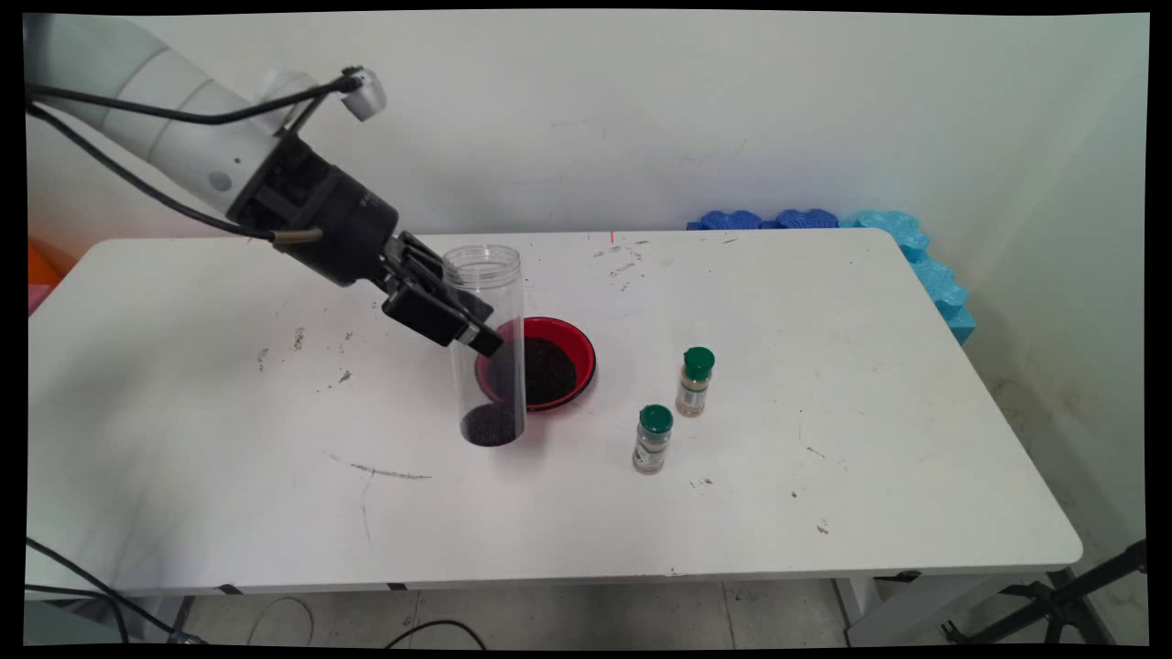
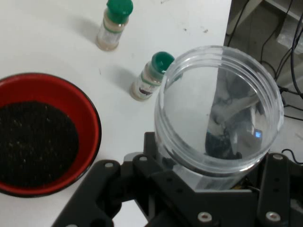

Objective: Pour the black seasoning powder in the red bowl

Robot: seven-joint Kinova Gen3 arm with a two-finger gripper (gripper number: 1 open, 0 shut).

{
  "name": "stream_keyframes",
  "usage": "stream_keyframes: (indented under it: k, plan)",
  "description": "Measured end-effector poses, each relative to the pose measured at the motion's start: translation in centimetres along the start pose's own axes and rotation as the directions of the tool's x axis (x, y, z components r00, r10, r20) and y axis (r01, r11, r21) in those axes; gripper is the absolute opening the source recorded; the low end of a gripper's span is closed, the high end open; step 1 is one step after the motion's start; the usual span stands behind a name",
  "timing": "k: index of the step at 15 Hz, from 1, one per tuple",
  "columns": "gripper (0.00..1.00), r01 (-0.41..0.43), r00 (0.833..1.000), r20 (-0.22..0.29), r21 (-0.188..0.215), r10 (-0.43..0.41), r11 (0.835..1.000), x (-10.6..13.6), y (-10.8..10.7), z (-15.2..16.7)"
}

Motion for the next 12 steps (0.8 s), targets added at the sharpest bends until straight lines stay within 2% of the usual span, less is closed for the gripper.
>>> stream_keyframes:
  k: [5,7,9,12]
  plan:
    - [0.0,0.111,0.993,0.041,-0.028,-0.11,0.993,-0.2,-1.1,1.5]
    - [0.0,0.171,0.984,0.049,-0.032,-0.169,0.985,-0.4,-1.4,2.0]
    - [0.0,0.262,0.964,0.059,-0.033,-0.26,0.965,-0.6,-1.8,2.5]
    - [0.0,0.379,0.924,0.069,-0.032,-0.376,0.925,-0.9,-2.4,3.1]
